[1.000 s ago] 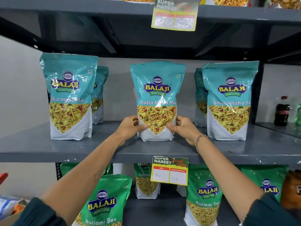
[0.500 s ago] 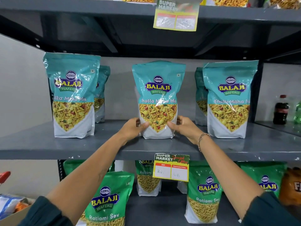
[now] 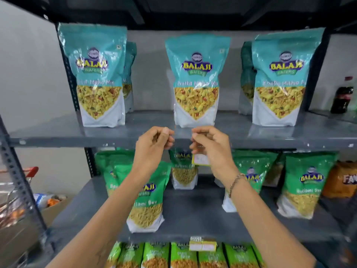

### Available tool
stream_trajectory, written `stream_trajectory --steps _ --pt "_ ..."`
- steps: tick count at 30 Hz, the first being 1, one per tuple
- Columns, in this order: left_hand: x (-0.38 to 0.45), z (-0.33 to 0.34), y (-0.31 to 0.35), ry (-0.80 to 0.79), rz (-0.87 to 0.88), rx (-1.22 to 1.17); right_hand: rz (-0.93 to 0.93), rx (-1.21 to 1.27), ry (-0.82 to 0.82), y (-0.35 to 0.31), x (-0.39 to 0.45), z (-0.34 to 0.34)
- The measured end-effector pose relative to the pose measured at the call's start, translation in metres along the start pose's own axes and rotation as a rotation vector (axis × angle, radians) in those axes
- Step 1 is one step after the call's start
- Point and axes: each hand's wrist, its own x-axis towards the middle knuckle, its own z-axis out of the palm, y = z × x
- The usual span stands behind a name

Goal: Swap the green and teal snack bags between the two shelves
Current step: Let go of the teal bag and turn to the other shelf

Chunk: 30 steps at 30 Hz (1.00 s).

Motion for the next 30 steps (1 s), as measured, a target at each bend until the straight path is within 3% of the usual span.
stream_trajectory --steps 3,6,12,17,22,26,30 --pt "-0.035 -0.013 -0.035 -0.018 -0.116 0.009 0.094 0.044 -0.085 0.036 -0.04 0.012" --pt "-0.068 -0.033 -0.085 -0.035 -0.288 0.121 0.269 -0.081 -0.197 0.09 -0.07 0.019" --pt "-0.123 -0.082 -0.183 0.178 -0.701 0.293 0.563 -0.429 -0.281 0.209 -0.108 0.023" --pt "-0.141 -0.091 -0.217 0.151 -0.793 0.387 0.502 -0.645 -0.214 0.259 -0.113 0.026" --pt "-0.127 -0.097 -0.239 -0.105 -0.816 0.498 0.468 -0.734 -0.369 0.282 -0.09 0.036" --pt "-0.117 -0.099 -0.249 -0.169 -0.807 0.511 0.476 -0.587 -0.369 0.291 -0.077 0.044" --pt "-0.115 -0.099 -0.252 -0.083 -0.78 0.494 0.465 -0.413 -0.281 0.295 -0.074 0.046"
